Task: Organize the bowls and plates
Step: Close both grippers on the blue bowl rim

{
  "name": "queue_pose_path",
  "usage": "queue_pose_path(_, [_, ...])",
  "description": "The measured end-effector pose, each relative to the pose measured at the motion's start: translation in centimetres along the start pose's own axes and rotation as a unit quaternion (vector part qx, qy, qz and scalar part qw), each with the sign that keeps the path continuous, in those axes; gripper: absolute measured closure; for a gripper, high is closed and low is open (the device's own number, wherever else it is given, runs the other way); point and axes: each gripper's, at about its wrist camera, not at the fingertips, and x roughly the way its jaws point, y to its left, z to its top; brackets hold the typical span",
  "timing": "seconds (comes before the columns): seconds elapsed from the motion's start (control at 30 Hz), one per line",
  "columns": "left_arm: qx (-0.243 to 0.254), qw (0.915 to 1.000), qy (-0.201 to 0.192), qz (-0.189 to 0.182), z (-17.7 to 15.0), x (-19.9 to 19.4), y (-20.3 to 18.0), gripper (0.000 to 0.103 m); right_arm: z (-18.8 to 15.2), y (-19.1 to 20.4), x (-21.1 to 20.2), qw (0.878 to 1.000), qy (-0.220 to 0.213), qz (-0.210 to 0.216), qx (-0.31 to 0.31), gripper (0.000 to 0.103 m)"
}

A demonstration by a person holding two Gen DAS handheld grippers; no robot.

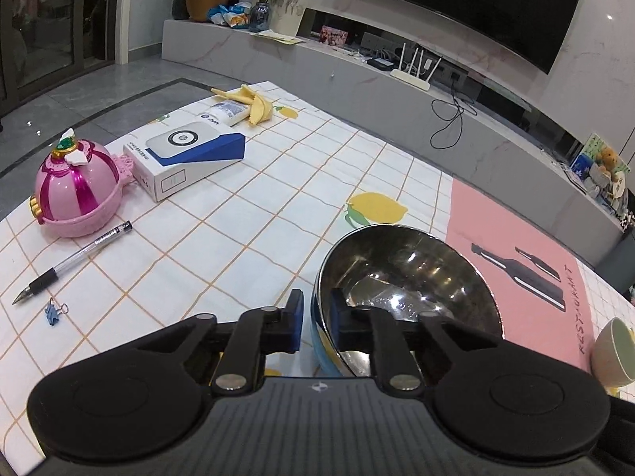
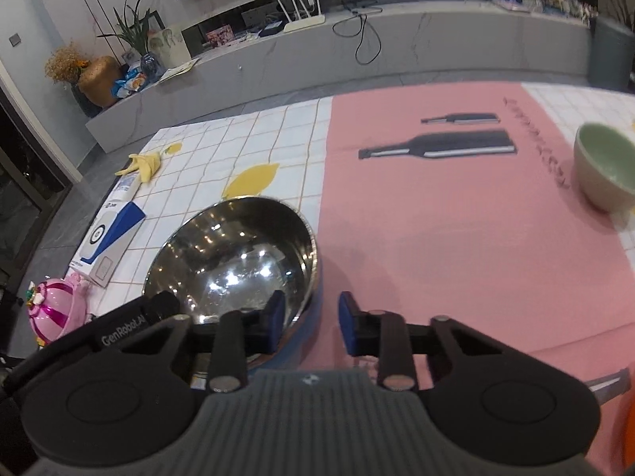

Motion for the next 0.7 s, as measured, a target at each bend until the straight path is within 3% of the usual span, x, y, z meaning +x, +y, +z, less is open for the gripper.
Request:
queue_pose_path(0.07, [0.0,1.0,0.002,-0.005,0.1,0.1,0.0,0.094,-0.1,0.0,0.0,1.0,0.002,0.012,0.004,0.085])
queue_pose_path(0.3, [0.005,1.0,-0.001,0.005,-0.4,-1.2,-0.4,0.094,-0.3,-0.5,-0.9,0.999,0.006,0.018,0.028,0.088])
queue_pose_path(0.7, [0.006,0.9996,-0.026,-0.006,-1.7,-7.4,-1.1,0.094,-2.3,-1.7,-6.4,0.999,-0.004,0.041,0.033,0.089])
